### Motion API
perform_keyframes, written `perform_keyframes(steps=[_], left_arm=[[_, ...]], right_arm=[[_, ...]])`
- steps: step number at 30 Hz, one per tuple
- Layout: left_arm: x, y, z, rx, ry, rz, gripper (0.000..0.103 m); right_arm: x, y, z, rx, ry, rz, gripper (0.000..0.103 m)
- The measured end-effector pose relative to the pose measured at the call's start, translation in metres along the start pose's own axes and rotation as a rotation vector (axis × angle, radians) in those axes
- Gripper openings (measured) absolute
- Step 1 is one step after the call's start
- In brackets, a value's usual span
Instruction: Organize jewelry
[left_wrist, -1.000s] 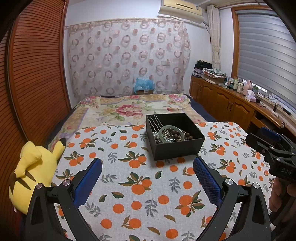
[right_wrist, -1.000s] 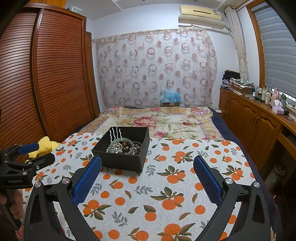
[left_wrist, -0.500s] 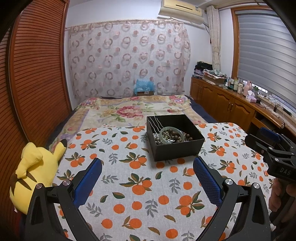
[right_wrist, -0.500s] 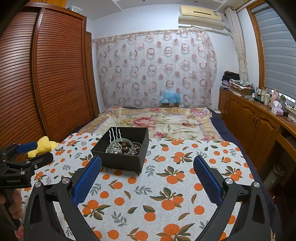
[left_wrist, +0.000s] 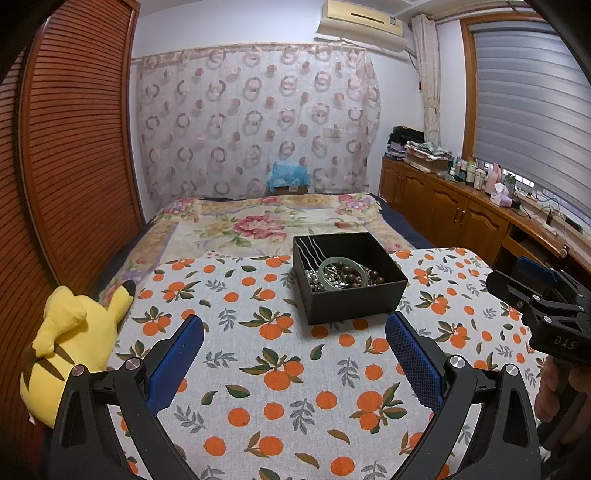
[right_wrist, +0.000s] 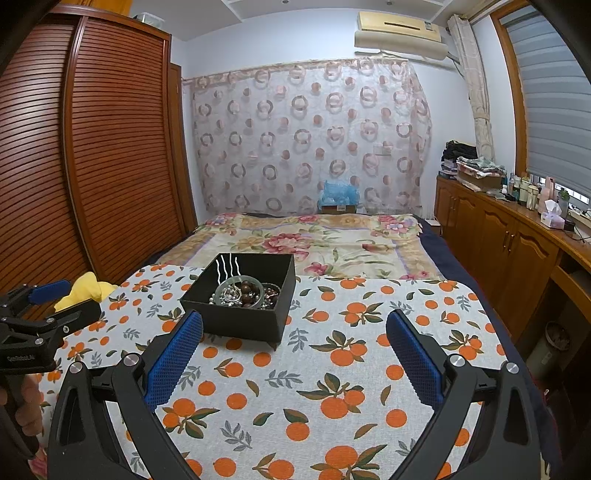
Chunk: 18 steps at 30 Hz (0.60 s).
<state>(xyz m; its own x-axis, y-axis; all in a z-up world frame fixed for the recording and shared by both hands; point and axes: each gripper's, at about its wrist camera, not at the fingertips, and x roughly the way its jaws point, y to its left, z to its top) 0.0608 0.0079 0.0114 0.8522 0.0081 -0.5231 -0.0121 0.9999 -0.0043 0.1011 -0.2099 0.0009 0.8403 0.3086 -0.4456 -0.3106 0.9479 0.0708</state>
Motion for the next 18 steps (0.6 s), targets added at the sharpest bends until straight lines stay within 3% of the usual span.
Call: perform_keyframes(steps=[18], left_arm=[[0.0002,0.0003,-0.0006,0.0,-0.001,0.001,0.095]], right_arm=[[-0.0005,-0.0014,0.0005,-0.001,-0.002,-0.002,0.1]])
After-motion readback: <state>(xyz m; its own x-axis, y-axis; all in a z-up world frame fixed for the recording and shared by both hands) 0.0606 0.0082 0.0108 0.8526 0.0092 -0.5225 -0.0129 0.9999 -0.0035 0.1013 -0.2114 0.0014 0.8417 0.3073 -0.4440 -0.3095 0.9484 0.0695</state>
